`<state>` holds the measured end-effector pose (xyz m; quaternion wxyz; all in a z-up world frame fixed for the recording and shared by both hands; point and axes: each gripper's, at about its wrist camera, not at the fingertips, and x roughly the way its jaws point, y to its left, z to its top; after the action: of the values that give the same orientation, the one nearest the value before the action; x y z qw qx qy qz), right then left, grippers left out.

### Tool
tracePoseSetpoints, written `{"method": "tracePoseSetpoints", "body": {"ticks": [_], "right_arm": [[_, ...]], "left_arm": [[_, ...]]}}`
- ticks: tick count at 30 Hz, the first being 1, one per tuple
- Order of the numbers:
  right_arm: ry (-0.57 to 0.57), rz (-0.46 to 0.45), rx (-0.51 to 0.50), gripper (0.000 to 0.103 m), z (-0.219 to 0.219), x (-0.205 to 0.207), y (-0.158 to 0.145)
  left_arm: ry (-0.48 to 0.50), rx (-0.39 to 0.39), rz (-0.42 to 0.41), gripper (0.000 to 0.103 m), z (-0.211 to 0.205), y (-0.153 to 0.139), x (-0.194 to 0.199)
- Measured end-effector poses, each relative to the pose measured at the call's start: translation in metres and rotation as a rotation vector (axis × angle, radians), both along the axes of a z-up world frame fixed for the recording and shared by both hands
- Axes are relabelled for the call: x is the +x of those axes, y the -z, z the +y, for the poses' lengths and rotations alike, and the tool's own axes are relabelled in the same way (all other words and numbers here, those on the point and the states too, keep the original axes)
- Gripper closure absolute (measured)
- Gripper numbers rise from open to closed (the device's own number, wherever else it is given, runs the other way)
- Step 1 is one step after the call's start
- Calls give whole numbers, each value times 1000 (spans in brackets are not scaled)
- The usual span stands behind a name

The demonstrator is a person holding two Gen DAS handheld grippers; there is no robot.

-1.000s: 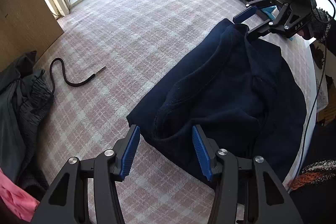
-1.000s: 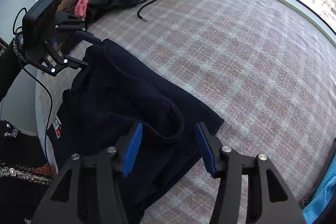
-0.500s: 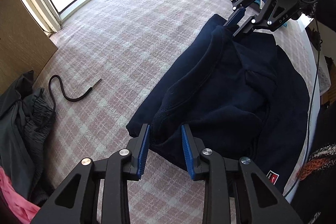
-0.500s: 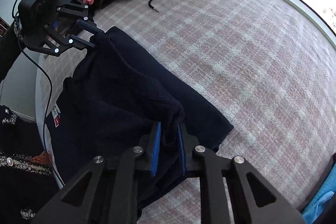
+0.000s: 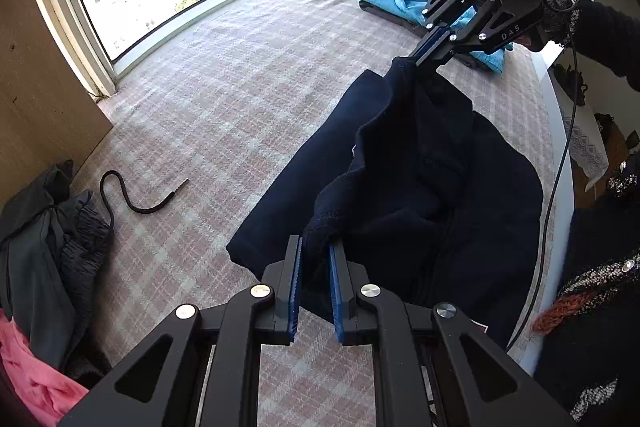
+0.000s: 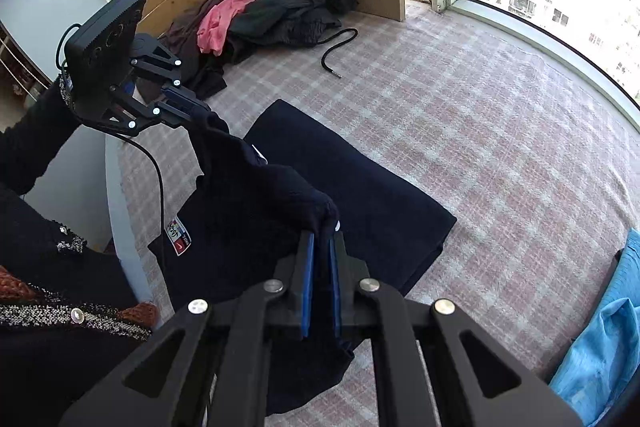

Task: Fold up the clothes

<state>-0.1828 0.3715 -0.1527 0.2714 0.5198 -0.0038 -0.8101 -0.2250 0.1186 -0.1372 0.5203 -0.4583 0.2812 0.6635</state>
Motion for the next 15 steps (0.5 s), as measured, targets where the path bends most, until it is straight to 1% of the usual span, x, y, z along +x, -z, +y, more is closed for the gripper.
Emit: {"method": "tracePoseSetpoints", "body": {"ticks": [2, 4, 6, 7, 8, 9, 10, 12, 13, 14, 15], "right_arm": [[-17, -9, -11, 95, -8, 28, -10], [0, -42, -22, 95, -14, 54, -9], [-21, -173, -41, 92, -23, 82, 14], [-43, -227, 4, 92, -31, 97, 29], [-59, -259, 72, 91, -37, 110, 40], [-75, -290, 138, 91, -43, 122, 52], [-80, -299, 156, 91, -45, 130, 54], [-42, -285, 99, 91, -40, 132, 45], [-1, -239, 77, 91, -35, 128, 37], [41, -194, 55, 89, -31, 124, 28], [86, -154, 49, 81, -28, 116, 23]], "left_arm": [[5, 17, -12, 91, -6, -8, 14], [9, 34, -24, 92, -13, -15, 27], [14, 50, -36, 91, -19, -23, 41], [16, 59, -42, 90, -22, -26, 48], [21, 43, -67, 90, -26, -21, 60], [28, 17, -100, 86, -30, -10, 76], [35, -9, -133, 79, -35, 0, 91], [43, -68, -173, 79, -45, 16, 111], [37, -70, -174, 79, -48, 16, 114], [28, -63, -168, 79, -51, 14, 116], [18, -56, -162, 78, -54, 12, 117]]}}
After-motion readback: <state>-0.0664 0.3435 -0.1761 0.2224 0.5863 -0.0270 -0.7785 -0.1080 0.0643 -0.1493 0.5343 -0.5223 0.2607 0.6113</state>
